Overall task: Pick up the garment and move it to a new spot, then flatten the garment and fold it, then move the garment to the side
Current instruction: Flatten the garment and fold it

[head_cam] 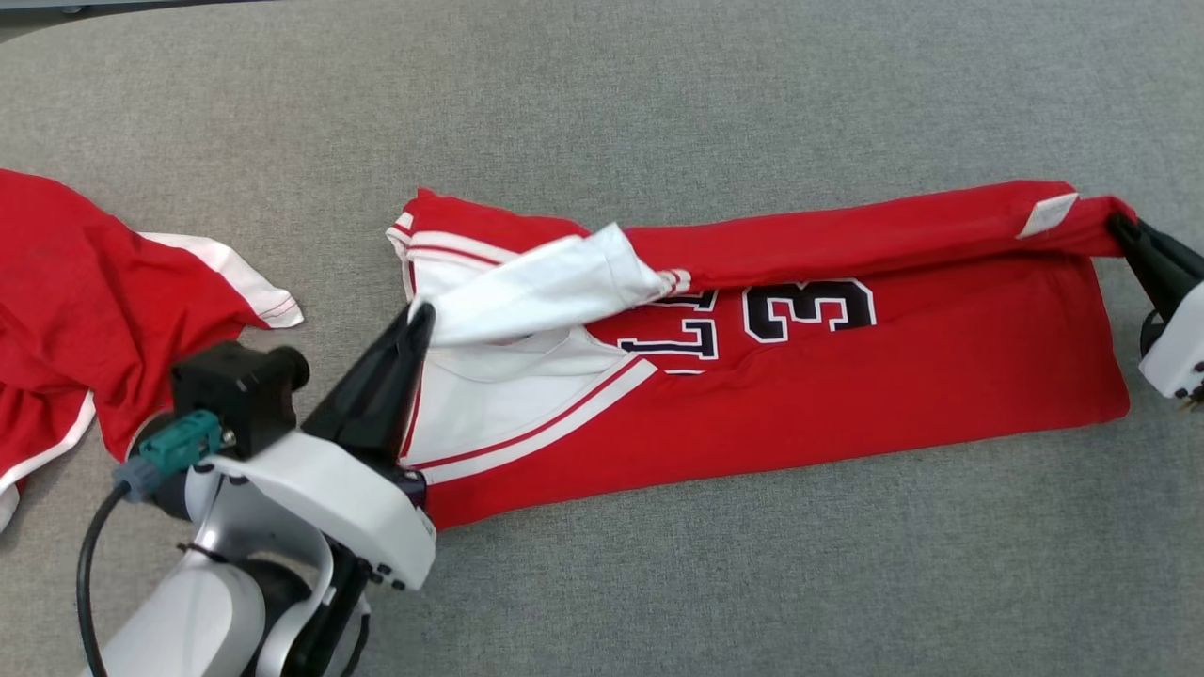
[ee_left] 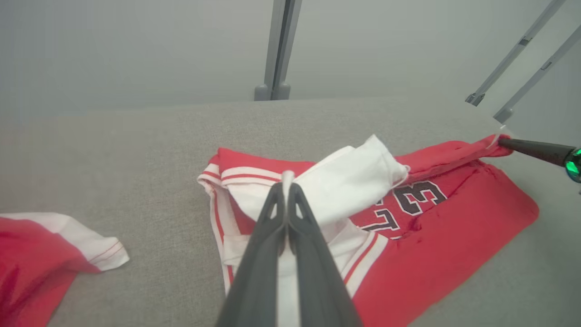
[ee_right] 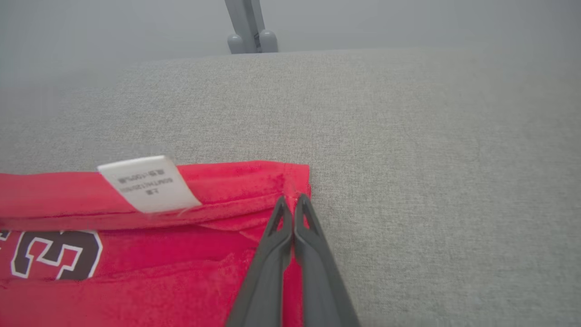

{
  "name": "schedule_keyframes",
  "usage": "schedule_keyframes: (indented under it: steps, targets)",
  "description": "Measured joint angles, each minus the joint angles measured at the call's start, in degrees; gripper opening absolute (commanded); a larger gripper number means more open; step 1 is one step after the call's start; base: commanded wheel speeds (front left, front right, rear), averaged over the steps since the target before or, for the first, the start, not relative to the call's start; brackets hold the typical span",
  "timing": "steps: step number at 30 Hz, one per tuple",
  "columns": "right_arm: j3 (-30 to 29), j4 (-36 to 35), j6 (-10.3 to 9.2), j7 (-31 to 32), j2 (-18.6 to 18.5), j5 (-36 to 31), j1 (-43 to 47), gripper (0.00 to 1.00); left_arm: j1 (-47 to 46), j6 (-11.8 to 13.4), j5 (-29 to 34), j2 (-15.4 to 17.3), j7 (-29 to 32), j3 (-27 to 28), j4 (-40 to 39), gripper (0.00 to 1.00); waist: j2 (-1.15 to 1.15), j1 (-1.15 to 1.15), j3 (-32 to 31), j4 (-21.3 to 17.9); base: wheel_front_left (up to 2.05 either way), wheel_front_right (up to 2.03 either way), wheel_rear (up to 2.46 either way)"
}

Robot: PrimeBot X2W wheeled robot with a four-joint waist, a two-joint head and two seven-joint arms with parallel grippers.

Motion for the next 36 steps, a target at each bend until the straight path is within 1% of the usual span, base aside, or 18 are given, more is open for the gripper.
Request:
schedule_keyframes:
  steps: [5, 8, 9, 11, 12, 13, 14, 15, 16, 17, 18, 19, 20, 21, 24, 29, 31, 36]
  targets:
    - [-0.14, -1.04, 0.0, -0.07, -0.48, 0.19, 2.57, 0.0, 3.26, 1.43, -0.69, -0.19, 0.07, -0.2, -1.12, 0.0, 0.0, 0.0, 0.12, -0.04, 0.0, 0.0, 0.0]
    - [-0.21, -1.23, 0.0, -0.05, -0.16, 0.09, 3.78, 0.0, 4.56, 1.51, -1.4, -1.08, -0.52, -0.62, 0.48, 0.0, 0.0, 0.0, 0.33, -0.1, 0.0, 0.0, 0.0]
    - [-0.23, -1.18, 0.0, -0.04, -0.02, -0.08, 4.18, 0.03, 4.88, 1.51, -1.69, -1.57, -0.71, -0.88, 1.42, 0.0, 0.0, 0.0, 0.38, -0.09, 0.0, 0.0, 0.0]
    - [-0.37, -1.07, 0.0, -0.03, 0.48, -0.09, 4.59, 0.16, 4.89, 1.29, -1.62, -2.05, -1.15, -1.48, 4.33, 0.0, 0.0, 0.0, 0.46, -0.08, 0.0, 0.0, 0.0]
    - [-0.47, -1.04, 0.0, -0.02, 0.74, -0.16, 4.82, 0.19, 4.82, 0.94, -1.88, -2.71, -1.48, -1.57, 5.76, 0.0, 0.0, 0.0, 0.46, -0.08, 0.0, 0.0, 0.0]
    - [-0.52, -0.97, 0.0, 0.02, 1.07, -0.18, 5.0, 0.27, 4.63, 0.6, -1.9, -3.33, -1.93, -2.05, 7.17, 0.0, 0.0, 0.0, 0.44, -0.09, 0.0, 0.0, 0.0]
    - [-0.54, -0.89, 0.0, 0.04, 1.37, -0.18, 5.2, 0.39, 4.36, 0.22, -1.93, -3.82, -2.29, -2.37, 8.57, 0.0, 0.0, 0.0, 0.39, -0.11, 0.0, 0.0, 0.0]
    - [-0.54, -0.81, 0.0, 0.08, 1.57, -0.22, 5.39, 0.45, 4.02, -0.13, -2.12, -4.43, -2.6, -2.49, 9.84, 0.0, 0.0, 0.0, 0.29, -0.13, 0.0, 0.0, 0.0]
    - [-0.56, -0.75, 0.0, 0.2, 1.69, -0.43, 5.44, 0.62, 3.72, -0.55, -2.13, -4.89, -3.05, -2.7, 10.88, 0.0, 0.0, 0.0, 0.15, -0.15, 0.0, 0.0, 0.0]
    - [-0.64, -0.7, 0.0, 0.24, 1.76, -0.48, 5.47, 0.91, 3.59, -0.6, -2.1, -5.23, -3.2, -2.97, 11.82, 0.12, 0.0, 0.0, -0.06, -0.16, 0.0, 0.0, 0.0]
    - [-0.75, -0.67, 0.0, 0.45, 1.8, -0.48, 5.6, 1.0, 3.59, -0.77, -2.11, -5.43, -3.32, -3.16, 12.68, 0.41, 0.0, 0.0, -0.31, -0.19, 0.0, 0.0, 0.0]
    - [-0.98, -0.52, 0.0, 0.45, 1.81, -0.48, 5.87, 1.0, 3.61, -0.77, -2.11, -5.52, -3.33, -3.27, 13.4, 0.64, 0.0, 0.0, -0.63, -0.23, 0.0, 0.0, 0.0]
    - [-1.3, -0.31, 0.0, 0.45, 1.8, -0.44, 6.3, 1.0, 3.64, -0.52, -2.01, -5.5, -3.35, -3.28, 14.01, 0.94, 0.0, 0.0, -0.98, -0.27, 0.0, 0.0, 0.0]
    - [-1.51, -0.01, 0.0, 0.45, 1.69, -0.47, 6.7, 1.0, 3.68, -0.11, -1.64, -5.3, -3.56, -3.24, 14.47, 1.0, 0.0, 0.0, -1.38, -0.3, 0.0, 0.0, 0.0]
    - [-2.64, 0.82, 0.0, -0.7, 1.24, -1.42, 7.56, 1.0, 4.05, 1.32, -0.85, -5.06, -5.33, -2.29, 14.8, 1.0, 0.0, 0.0, -2.8, -0.44, 0.0, 0.0, 0.0]
    - [-5.33, 1.99, 0.0, -6.42, 1.91, -5.67, 8.91, 1.0, 5.83, 3.79, 0.7, -4.82, -9.92, -0.13, 14.79, 1.0, 0.0, 0.0, -5.79, -0.66, 0.0, 0.0, 0.0]
    - [-5.46, 2.42, 0.0, -7.82, 2.29, -7.14, 9.09, 1.0, 6.12, 4.2, 1.1, -4.83, -11.1, 0.37, 14.86, 1.0, 0.0, 0.0, -6.47, -0.7, 0.0, 0.0, 0.0]
    - [-7.08, 3.08, 0.0, -14.43, 6.62, -14.81, 10.84, 1.0, 6.65, 5.45, 3.82, -5.25, -17.59, 1.36, 15.66, 1.0, 0.0, 0.0, -9.96, -0.93, 0.0, 0.0, 0.0]
